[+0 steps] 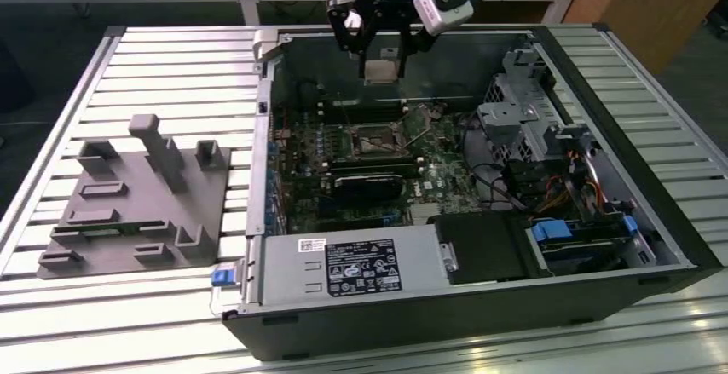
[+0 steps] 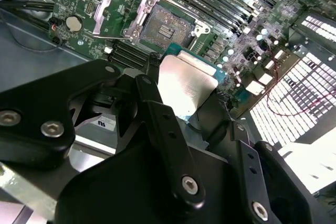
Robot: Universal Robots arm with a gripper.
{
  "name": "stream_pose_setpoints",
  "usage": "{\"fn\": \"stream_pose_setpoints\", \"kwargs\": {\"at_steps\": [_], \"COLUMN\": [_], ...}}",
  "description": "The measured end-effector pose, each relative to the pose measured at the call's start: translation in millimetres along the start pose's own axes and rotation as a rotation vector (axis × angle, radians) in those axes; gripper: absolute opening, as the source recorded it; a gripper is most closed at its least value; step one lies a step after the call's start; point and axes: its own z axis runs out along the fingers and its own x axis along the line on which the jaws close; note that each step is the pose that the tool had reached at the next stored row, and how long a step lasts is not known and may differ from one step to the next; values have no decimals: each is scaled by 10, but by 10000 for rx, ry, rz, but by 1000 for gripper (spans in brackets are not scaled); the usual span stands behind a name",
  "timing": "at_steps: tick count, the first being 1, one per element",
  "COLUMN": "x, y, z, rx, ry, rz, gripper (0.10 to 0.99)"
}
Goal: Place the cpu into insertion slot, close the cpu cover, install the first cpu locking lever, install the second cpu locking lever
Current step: 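Place the cpu into insertion slot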
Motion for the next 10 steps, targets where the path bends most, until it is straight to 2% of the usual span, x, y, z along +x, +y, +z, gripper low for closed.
{"fn": "stream_pose_setpoints", "kwargs": {"at_steps": [10], "x": [-22], "y": [-2], "z": [157], "rx": [11], "ry": [0], "rz": [-1], "gripper": [537]}}
